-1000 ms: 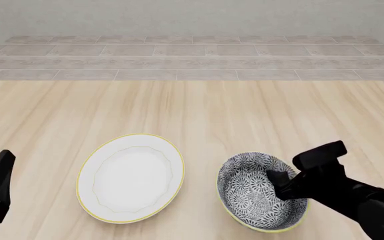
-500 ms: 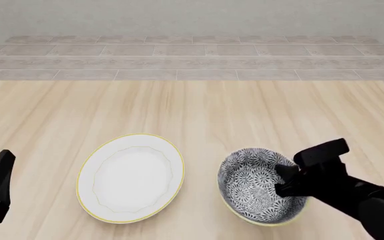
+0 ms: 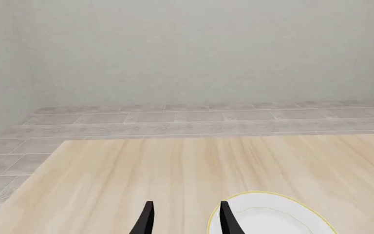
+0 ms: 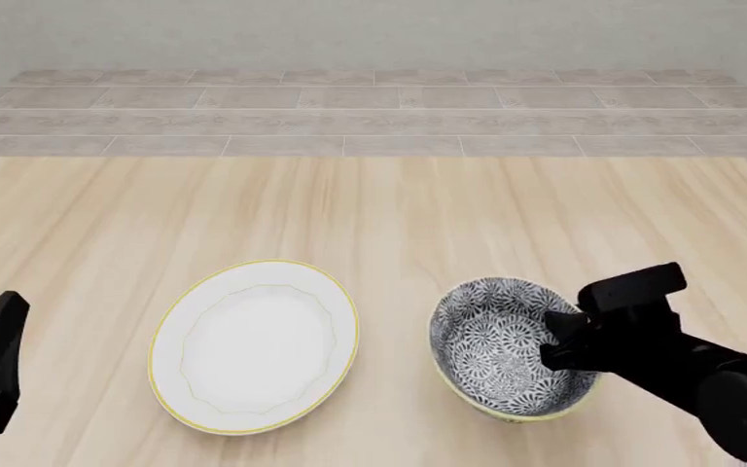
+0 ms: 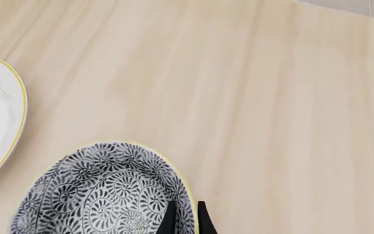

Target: Put the bowl on the plate.

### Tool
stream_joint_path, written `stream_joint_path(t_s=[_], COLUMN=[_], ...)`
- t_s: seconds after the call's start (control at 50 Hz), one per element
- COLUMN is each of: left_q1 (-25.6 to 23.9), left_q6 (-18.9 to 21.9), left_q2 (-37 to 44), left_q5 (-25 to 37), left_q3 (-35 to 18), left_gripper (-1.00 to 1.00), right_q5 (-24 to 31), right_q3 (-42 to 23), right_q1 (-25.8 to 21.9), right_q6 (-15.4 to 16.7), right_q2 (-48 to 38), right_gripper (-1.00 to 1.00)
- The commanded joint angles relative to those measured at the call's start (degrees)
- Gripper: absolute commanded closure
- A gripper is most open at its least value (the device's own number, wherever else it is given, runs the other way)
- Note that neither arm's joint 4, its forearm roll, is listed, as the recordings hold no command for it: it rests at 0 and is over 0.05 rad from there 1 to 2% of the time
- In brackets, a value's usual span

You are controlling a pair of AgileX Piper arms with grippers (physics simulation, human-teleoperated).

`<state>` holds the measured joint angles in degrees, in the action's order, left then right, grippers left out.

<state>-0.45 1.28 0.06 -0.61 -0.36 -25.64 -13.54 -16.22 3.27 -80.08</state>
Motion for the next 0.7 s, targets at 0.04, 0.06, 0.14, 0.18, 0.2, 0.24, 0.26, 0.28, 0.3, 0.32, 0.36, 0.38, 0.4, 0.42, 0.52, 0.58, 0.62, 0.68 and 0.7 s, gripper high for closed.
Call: stream_joint_path(t_s=[0.04, 0.06, 0.14, 0.18, 0.2, 0.24, 0.26, 0.28, 0.3, 0.32, 0.36, 0.38, 0.4, 0.42, 0.52, 0.58, 0.62, 0.68, 0.7], left_q1=[0.0, 0.0, -0.1, -0.1, -0.1, -0.1, -0.1, -0.1, -0.1, -0.1, -0.2, -0.2, -0.2, -0.2, -0.2, -0.1, -0.2, -0.1, -0.1], left_q6=[-0.1, -0.1, -0.1, -0.1, -0.1, -0.1, -0.1, -0.1, -0.1, -0.1, -0.1, -0.1, -0.1, -0.2, -0.1, -0.1, -0.1, -0.1, -0.1], left_q2=[0.0, 0.0, 0.0, 0.0, 0.0, 0.0, 0.0, 0.0, 0.0, 0.0, 0.0, 0.0, 0.0, 0.0, 0.0, 0.0, 0.0, 0.0, 0.0], left_q5=[0.0, 0.0, 0.0, 0.0, 0.0, 0.0, 0.0, 0.0, 0.0, 0.0, 0.0, 0.0, 0.0, 0.0, -0.1, -0.1, -0.2, -0.2, -0.2], left_q3=[0.0, 0.0, 0.0, 0.0, 0.0, 0.0, 0.0, 0.0, 0.0, 0.0, 0.0, 0.0, 0.0, 0.0, 0.0, 0.0, 0.0, 0.0, 0.0], left_gripper=[-1.00, -1.00, -1.00, -1.00, -1.00, -1.00, -1.00, -1.00, -1.00, -1.00, -1.00, -1.00, -1.00, -1.00, -1.00, -1.00, -1.00, -1.00, -1.00], right_q5=[1.6, 1.6, 2.2, 2.5, 2.7, 3.1, 3.3, 3.6, 3.7, 3.8, 4.2, 4.5, 4.6, 5.0, 5.5, 5.7, 6.1, 6.8, 7.0], right_q3=[-1.4, -1.4, -1.7, -1.9, -2.1, -2.2, -2.3, -2.4, -2.4, -2.4, -2.6, -2.7, -2.7, -2.9, -3.2, -3.3, -3.4, -3.8, -3.9], right_q1=[2.4, 2.4, 2.6, 2.6, 2.7, 2.8, 2.8, 2.8, 2.9, 2.9, 2.8, 2.8, 2.9, 2.9, 2.8, 2.7, 2.4, 2.5, 2.4], right_q6=[-0.1, -0.1, -0.2, -0.4, -0.5, -0.5, -0.5, -0.5, -0.5, -0.5, -0.6, -0.7, -0.7, -0.6, -1.1, -1.3, -1.9, -2.0, -2.3], right_q2=[0.7, 0.7, 1.3, 1.5, 1.7, 2.3, 2.5, 2.7, 2.9, 2.9, 3.4, 3.6, 3.8, 4.2, 4.3, 4.5, 4.9, 5.5, 5.8], right_gripper=[1.00, 1.00, 1.00, 1.00, 1.00, 1.00, 1.00, 1.00, 1.00, 1.00, 1.00, 1.00, 1.00, 1.00, 1.00, 1.00, 1.00, 1.00, 1.00])
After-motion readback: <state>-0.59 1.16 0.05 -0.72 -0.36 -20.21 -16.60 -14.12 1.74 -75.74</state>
